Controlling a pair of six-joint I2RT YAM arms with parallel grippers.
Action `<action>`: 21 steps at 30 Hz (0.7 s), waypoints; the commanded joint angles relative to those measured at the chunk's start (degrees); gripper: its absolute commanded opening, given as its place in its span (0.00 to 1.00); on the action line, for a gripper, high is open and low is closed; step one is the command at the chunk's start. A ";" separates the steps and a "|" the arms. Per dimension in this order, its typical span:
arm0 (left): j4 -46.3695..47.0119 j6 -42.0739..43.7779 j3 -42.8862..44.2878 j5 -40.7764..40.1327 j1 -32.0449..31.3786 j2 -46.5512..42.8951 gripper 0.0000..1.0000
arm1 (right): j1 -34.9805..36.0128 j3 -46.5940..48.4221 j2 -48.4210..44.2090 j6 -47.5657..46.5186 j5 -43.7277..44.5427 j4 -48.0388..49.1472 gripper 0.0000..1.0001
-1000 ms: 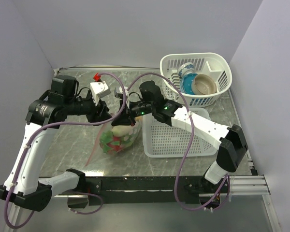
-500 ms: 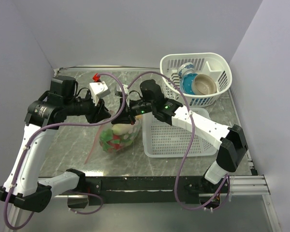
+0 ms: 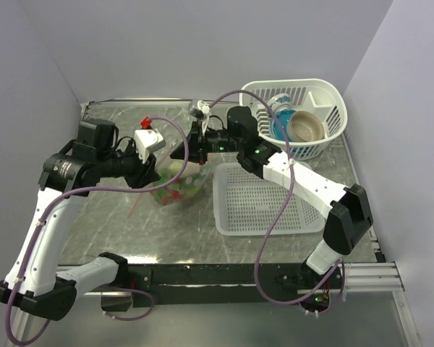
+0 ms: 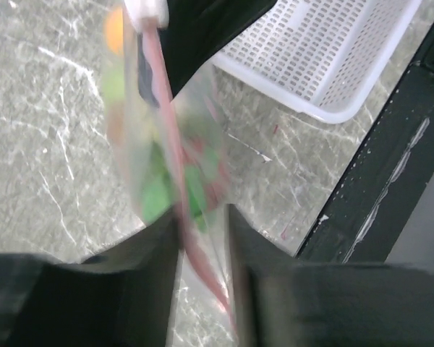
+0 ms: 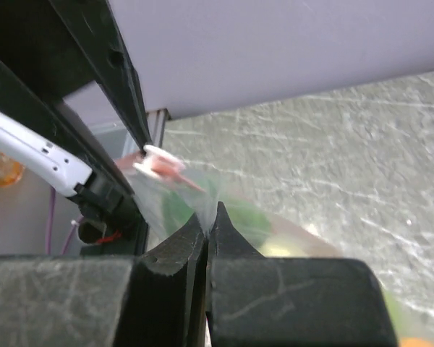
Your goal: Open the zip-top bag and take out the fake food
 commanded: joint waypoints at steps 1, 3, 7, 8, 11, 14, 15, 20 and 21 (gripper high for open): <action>5.66 -1.90 -0.83 -1.93 0.02 -2.58 0.47 | 0.08 2.70 1.11 5.23 -4.17 9.64 0.00; 8.13 -3.30 -0.65 -2.11 0.02 -2.49 0.55 | 0.43 2.62 1.55 5.32 -4.97 8.94 0.00; 16.46 -6.03 -0.82 -4.21 0.02 -0.74 0.57 | 1.31 1.74 1.47 4.97 -5.06 8.50 0.00; 17.97 -6.64 -1.00 -4.65 0.02 -0.47 0.57 | 1.40 1.65 1.47 4.89 -5.06 8.41 0.00; 19.65 -8.14 -0.56 -3.00 0.02 0.58 0.57 | 1.40 1.65 1.38 4.71 -5.14 7.80 0.00; 19.83 -8.67 -0.91 -1.06 0.02 1.37 0.54 | 1.49 1.74 1.38 4.27 -5.14 7.27 0.00; 19.92 -8.85 -1.35 -0.88 0.02 1.46 0.51 | 1.40 1.82 1.38 4.10 -5.14 7.10 0.00; 19.66 -9.46 -0.65 1.57 0.02 1.37 0.44 | 1.49 1.56 1.64 4.27 -5.67 7.27 0.00; 18.78 -9.64 0.14 2.37 0.02 1.46 0.43 | 1.49 1.56 1.73 4.36 -5.76 7.18 0.00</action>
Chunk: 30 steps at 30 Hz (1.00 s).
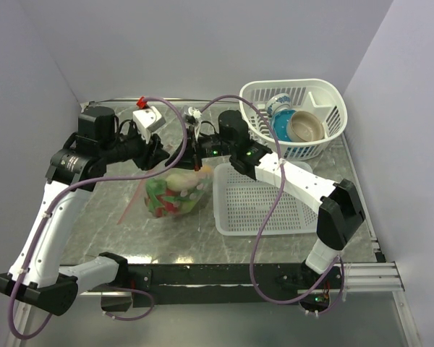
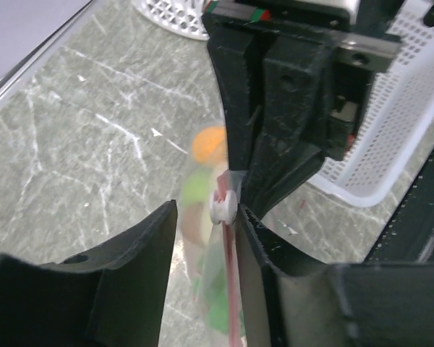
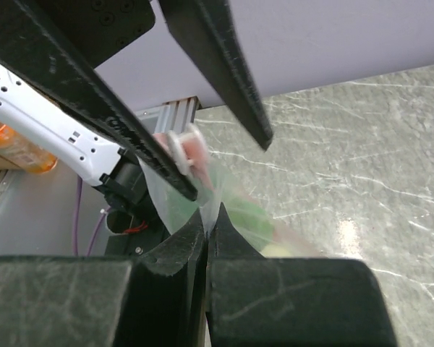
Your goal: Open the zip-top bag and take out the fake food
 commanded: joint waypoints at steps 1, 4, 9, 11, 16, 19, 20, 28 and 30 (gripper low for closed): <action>1.07 -1.73 2.04 4.71 0.00 -0.33 0.42 | 0.27 1.47 -1.83 0.84 -1.61 4.95 0.00; -1.04 -1.46 3.28 7.87 0.00 -0.24 0.41 | 0.18 1.30 -1.74 0.75 -1.61 5.04 0.00; -2.62 -0.94 3.02 8.76 0.00 -0.33 0.37 | 0.27 1.47 -1.92 0.66 -1.52 4.78 0.00; -2.19 -0.76 2.40 7.97 0.00 -0.77 0.35 | 0.27 1.38 -2.01 0.66 -1.61 4.69 0.00; -2.54 -0.23 1.43 6.13 0.00 -1.12 0.28 | 0.18 1.38 -2.27 0.23 -1.17 4.08 0.00; -1.40 -0.49 0.64 4.89 0.00 -1.91 0.24 | 0.18 1.65 -2.36 0.05 -1.08 3.90 0.00; -0.70 -0.58 0.55 4.46 0.00 -2.17 0.23 | 0.18 1.74 -2.36 0.22 -1.08 3.90 0.00; -0.16 -1.11 1.61 2.34 0.00 -2.18 0.12 | 0.35 1.82 -1.74 1.10 -2.13 4.25 0.00; -0.51 -0.94 2.31 2.69 0.00 -1.82 0.12 | 0.35 2.00 -1.57 1.10 -2.22 4.08 0.00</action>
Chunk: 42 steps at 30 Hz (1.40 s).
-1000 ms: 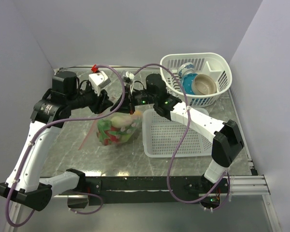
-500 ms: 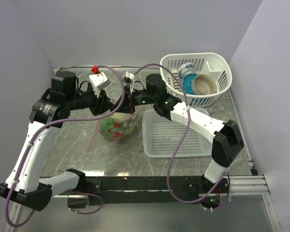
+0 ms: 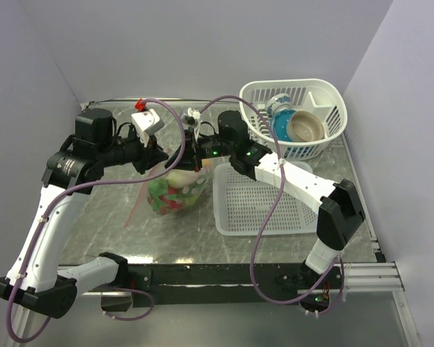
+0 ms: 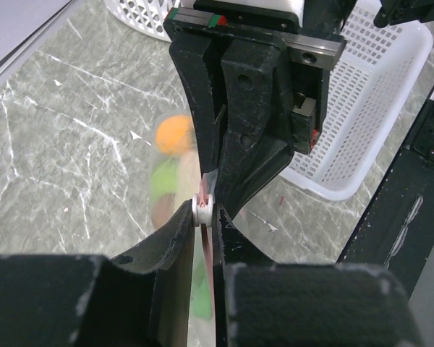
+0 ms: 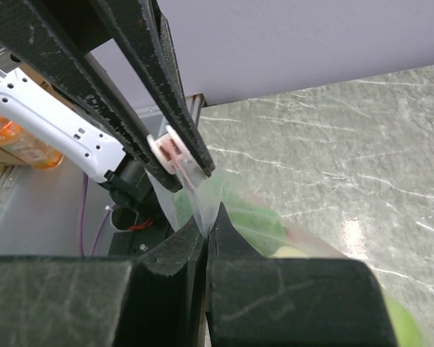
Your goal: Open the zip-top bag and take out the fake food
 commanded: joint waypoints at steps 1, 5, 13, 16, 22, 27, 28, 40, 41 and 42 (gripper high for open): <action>1.39 0.07 1.68 -0.78 0.02 -0.60 0.12 | 0.14 2.09 -1.48 0.99 -1.15 4.16 0.00; 1.56 -0.45 1.07 -0.34 0.02 -0.86 0.21 | 0.14 1.91 -1.83 0.91 -0.80 4.25 0.00; 3.32 -2.39 1.59 0.18 0.02 -0.42 0.40 | 0.14 2.70 -1.22 1.52 -1.76 4.25 0.00; 3.41 -2.48 2.29 0.62 0.02 0.02 0.34 | -0.04 2.79 -1.22 1.43 -1.76 4.08 0.00; 2.62 -2.39 2.64 1.42 0.02 -0.07 0.20 | 0.14 2.53 -1.57 0.47 -1.41 3.20 0.00; 2.71 -2.57 1.76 1.59 0.02 -0.69 0.13 | 0.05 2.97 -1.48 0.29 -1.33 2.84 0.00; 2.36 -2.48 1.85 1.59 0.02 -0.77 0.12 | 0.05 2.88 -1.48 0.03 -1.15 2.67 0.00; -1.25 -0.02 -4.21 -3.06 0.63 -6.22 0.09 | -1.27 6.04 -0.78 -1.38 1.40 1.44 0.00; -1.16 -0.02 -5.08 -3.67 0.72 -7.01 0.09 | -1.44 6.30 -0.52 -1.29 1.57 1.61 0.00; -1.34 -0.02 -5.35 -4.03 0.90 -7.36 0.09 | -1.79 6.92 -0.34 -1.21 1.66 1.70 0.00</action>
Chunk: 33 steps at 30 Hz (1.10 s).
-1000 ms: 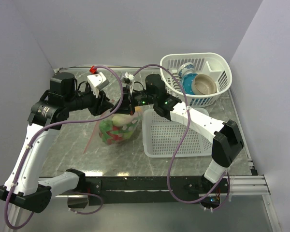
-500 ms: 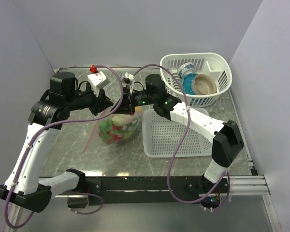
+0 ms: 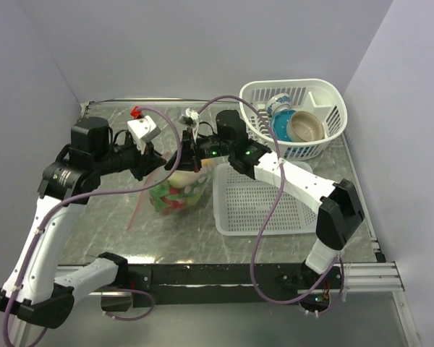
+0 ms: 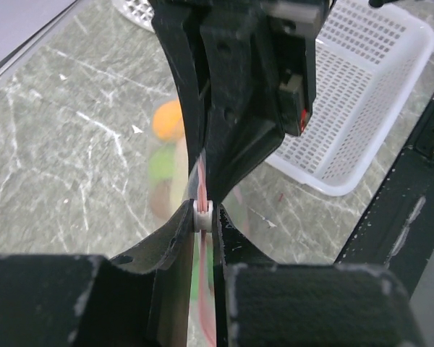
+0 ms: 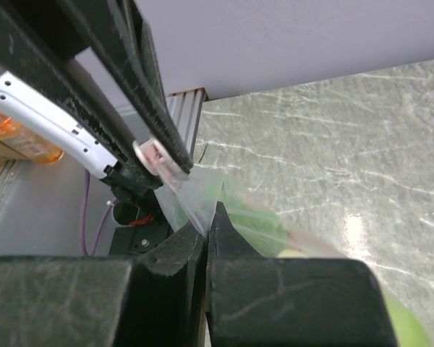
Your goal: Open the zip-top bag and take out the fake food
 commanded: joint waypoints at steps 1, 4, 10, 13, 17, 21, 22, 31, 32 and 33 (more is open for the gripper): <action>-2.41 1.31 -1.96 -3.07 1.36 -3.23 0.09 | -2.13 5.87 -0.60 0.32 1.79 4.67 0.00; -3.02 2.63 -3.98 -3.77 2.67 -4.11 0.09 | -2.74 6.49 0.01 1.72 2.67 6.68 0.00; -2.06 6.75 -10.39 -5.71 9.08 -5.26 0.08 | -4.84 5.44 0.98 7.00 4.34 13.63 0.00; -1.97 10.26 -12.42 -4.04 14.88 -4.12 0.08 | -6.25 3.95 1.42 9.37 7.40 17.06 0.00; -3.98 15.11 -12.78 0.00 23.32 0.62 0.07 | -8.01 2.62 2.82 12.01 11.02 21.02 0.00; -8.38 20.03 -10.23 4.74 32.62 5.55 0.07 | -8.98 2.71 4.58 14.99 15.68 24.44 0.00; -9.26 21.78 -9.36 5.45 34.04 6.86 0.07 | -8.98 2.71 5.28 15.35 15.94 25.15 0.00; -13.48 30.05 -7.07 8.18 48.72 9.94 0.06 | -8.98 6.31 11.52 19.39 17.70 29.81 0.00; -13.92 30.32 -6.28 9.40 50.65 10.56 0.06 | -8.98 7.97 12.49 20.79 17.44 30.85 0.00; -14.36 30.58 -4.45 10.02 51.28 11.17 0.06 | -8.98 8.85 14.32 21.59 17.35 31.47 0.00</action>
